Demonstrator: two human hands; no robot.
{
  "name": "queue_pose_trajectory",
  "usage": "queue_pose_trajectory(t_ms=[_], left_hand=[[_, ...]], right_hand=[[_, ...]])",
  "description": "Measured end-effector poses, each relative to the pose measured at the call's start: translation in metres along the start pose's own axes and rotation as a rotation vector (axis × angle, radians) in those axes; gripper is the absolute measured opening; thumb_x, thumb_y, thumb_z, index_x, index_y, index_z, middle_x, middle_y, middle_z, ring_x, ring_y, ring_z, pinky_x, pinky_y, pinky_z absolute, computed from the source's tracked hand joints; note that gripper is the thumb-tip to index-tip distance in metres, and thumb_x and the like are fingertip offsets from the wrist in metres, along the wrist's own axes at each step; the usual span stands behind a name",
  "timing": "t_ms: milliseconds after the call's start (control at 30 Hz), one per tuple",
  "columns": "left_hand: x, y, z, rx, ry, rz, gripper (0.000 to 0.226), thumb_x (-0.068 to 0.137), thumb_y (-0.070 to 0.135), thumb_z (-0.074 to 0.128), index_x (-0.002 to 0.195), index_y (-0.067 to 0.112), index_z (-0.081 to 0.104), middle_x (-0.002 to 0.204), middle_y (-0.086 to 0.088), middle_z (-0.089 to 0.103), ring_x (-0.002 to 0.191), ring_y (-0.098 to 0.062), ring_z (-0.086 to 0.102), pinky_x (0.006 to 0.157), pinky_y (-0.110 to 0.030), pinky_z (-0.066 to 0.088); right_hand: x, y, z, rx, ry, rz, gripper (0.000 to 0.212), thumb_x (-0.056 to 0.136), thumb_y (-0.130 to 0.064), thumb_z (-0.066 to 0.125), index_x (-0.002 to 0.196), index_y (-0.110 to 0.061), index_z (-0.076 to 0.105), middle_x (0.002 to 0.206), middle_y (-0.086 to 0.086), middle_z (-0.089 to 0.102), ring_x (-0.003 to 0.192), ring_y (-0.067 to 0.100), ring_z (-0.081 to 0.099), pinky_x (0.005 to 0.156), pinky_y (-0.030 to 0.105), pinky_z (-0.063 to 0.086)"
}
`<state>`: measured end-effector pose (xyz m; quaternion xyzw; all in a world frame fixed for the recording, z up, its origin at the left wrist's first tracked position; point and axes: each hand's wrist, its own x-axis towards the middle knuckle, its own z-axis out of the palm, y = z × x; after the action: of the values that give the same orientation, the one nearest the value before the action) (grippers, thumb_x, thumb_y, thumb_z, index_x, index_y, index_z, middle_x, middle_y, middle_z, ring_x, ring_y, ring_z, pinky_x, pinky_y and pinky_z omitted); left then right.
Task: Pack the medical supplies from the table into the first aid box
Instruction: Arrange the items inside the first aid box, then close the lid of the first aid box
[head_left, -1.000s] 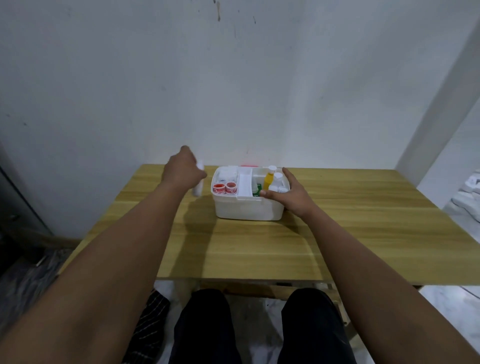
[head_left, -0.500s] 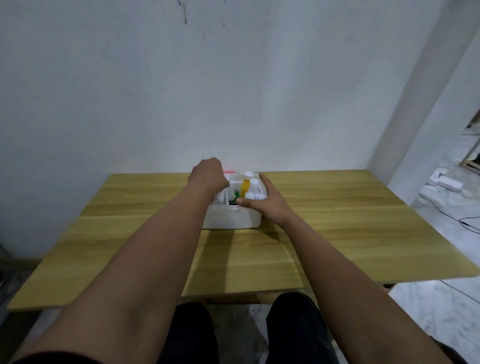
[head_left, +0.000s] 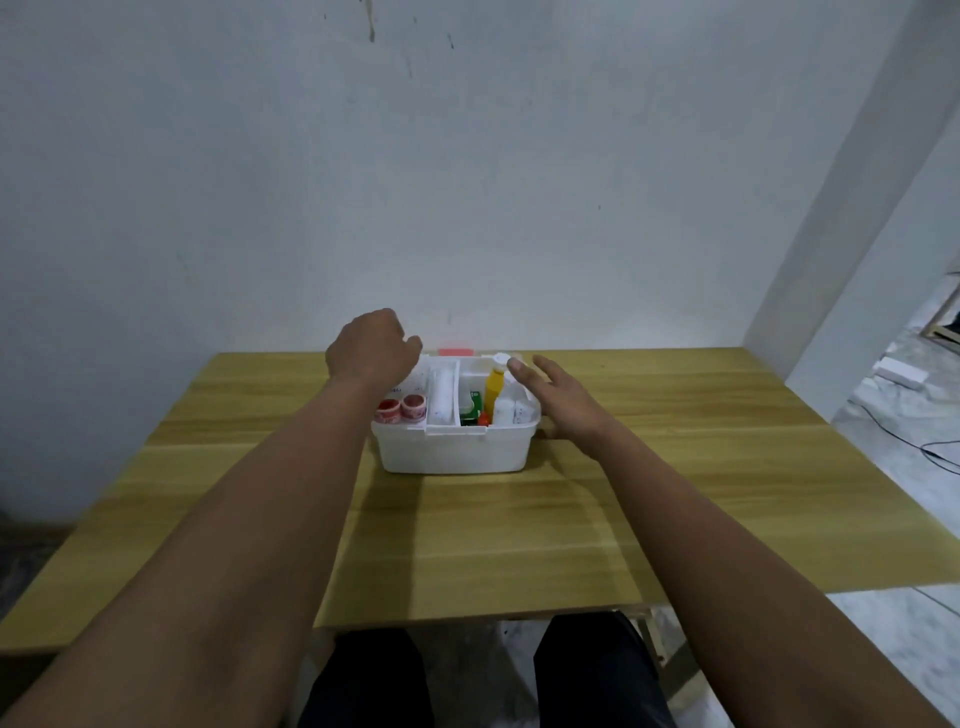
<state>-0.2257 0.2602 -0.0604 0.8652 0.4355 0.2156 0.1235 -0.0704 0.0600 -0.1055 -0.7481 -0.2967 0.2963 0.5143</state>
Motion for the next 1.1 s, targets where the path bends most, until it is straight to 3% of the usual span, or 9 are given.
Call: queue_pose_trajectory(t_ms=[67, 200, 400, 600, 733, 833, 967, 1033, 1100], left_hand=[[0.008, -0.014, 0.004, -0.063, -0.033, -0.079, 0.040, 0.096, 0.047, 0.059, 0.118, 0.015, 0.068, 0.112, -0.003, 0.070, 0.104, -0.028, 0.066, 0.082, -0.037, 0.051], [0.021, -0.036, 0.016, -0.223, -0.164, -0.187, 0.057, 0.099, 0.059, 0.054, 0.121, 0.008, 0.069, 0.116, -0.008, 0.071, 0.103, -0.028, 0.066, 0.081, -0.036, 0.048], [0.039, -0.043, 0.036, -0.475, -0.351, -0.366, 0.064, 0.095, 0.070, 0.052, 0.110, 0.009, 0.062, 0.106, -0.009, 0.069, 0.079, -0.023, 0.063, 0.078, -0.038, 0.053], [0.051, -0.050, 0.036, -0.637, -0.453, -0.442, 0.114, 0.072, 0.095, 0.047, 0.144, 0.007, 0.052, 0.132, -0.012, 0.065, 0.108, -0.033, 0.065, 0.098, -0.049, 0.052], [0.053, -0.048, 0.032, -0.658, -0.440, -0.434, 0.099, 0.079, 0.089, 0.050, 0.128, 0.004, 0.060, 0.115, -0.009, 0.070, 0.101, -0.028, 0.066, 0.098, -0.048, 0.052], [0.055, -0.041, 0.026, -0.690, -0.395, -0.398, 0.088, 0.086, 0.082, 0.052, 0.125, 0.004, 0.063, 0.120, -0.008, 0.068, 0.104, -0.027, 0.064, 0.099, -0.045, 0.050], [0.052, -0.026, 0.008, -0.746, -0.335, -0.301, 0.072, 0.092, 0.076, 0.050, 0.131, 0.015, 0.058, 0.129, -0.005, 0.066, 0.109, -0.023, 0.063, 0.089, -0.040, 0.050], [0.048, -0.023, -0.002, -0.750, -0.309, -0.261, 0.069, 0.092, 0.077, 0.048, 0.125, 0.017, 0.058, 0.134, -0.006, 0.063, 0.115, -0.026, 0.062, 0.094, -0.043, 0.053], [0.041, -0.022, -0.010, -0.756, -0.294, -0.232, 0.084, 0.091, 0.079, 0.046, 0.142, 0.013, 0.054, 0.145, -0.005, 0.057, 0.124, -0.028, 0.059, 0.097, -0.043, 0.052]], right_hand=[[0.011, -0.004, -0.004, -0.030, 0.009, 0.041, 0.120, 0.059, -0.099, 0.058, 0.158, -0.034, 0.037, 0.158, -0.001, 0.047, 0.135, 0.028, 0.053, 0.102, 0.057, 0.052], [0.031, -0.014, -0.005, -0.022, 0.013, 0.085, 0.079, 0.088, -0.082, 0.047, 0.146, -0.028, 0.053, 0.133, -0.003, 0.061, 0.119, 0.024, 0.059, 0.107, 0.055, 0.049], [0.069, -0.010, 0.000, -0.029, 0.032, 0.204, 0.086, 0.084, -0.085, 0.049, 0.135, -0.018, 0.064, 0.124, 0.008, 0.072, 0.110, 0.031, 0.068, 0.104, 0.051, 0.052], [0.089, -0.013, 0.003, 0.090, 0.033, 0.265, 0.075, 0.090, -0.071, 0.060, 0.131, -0.008, 0.059, 0.116, 0.011, 0.072, 0.110, 0.033, 0.068, 0.104, 0.049, 0.053], [0.088, -0.021, 0.002, 0.174, 0.028, 0.298, 0.073, 0.086, -0.072, 0.064, 0.121, -0.008, 0.059, 0.115, 0.010, 0.070, 0.112, 0.035, 0.068, 0.105, 0.053, 0.052], [0.084, -0.028, 0.001, 0.250, 0.034, 0.284, 0.063, 0.087, -0.071, 0.064, 0.113, -0.014, 0.065, 0.114, 0.010, 0.073, 0.109, 0.033, 0.070, 0.100, 0.052, 0.055], [0.079, -0.046, 0.003, 0.243, 0.099, 0.201, 0.078, 0.082, -0.077, 0.063, 0.135, -0.021, 0.061, 0.120, 0.004, 0.072, 0.108, 0.030, 0.070, 0.088, 0.046, 0.058], [0.072, -0.055, 0.004, 0.200, 0.142, 0.155, 0.087, 0.076, -0.084, 0.060, 0.139, -0.024, 0.060, 0.120, 0.001, 0.072, 0.112, 0.029, 0.068, 0.098, 0.051, 0.053], [0.065, -0.060, 0.005, 0.177, 0.198, 0.112, 0.093, 0.074, -0.087, 0.056, 0.143, -0.025, 0.058, 0.123, -0.001, 0.071, 0.117, 0.028, 0.064, 0.105, 0.055, 0.048]])
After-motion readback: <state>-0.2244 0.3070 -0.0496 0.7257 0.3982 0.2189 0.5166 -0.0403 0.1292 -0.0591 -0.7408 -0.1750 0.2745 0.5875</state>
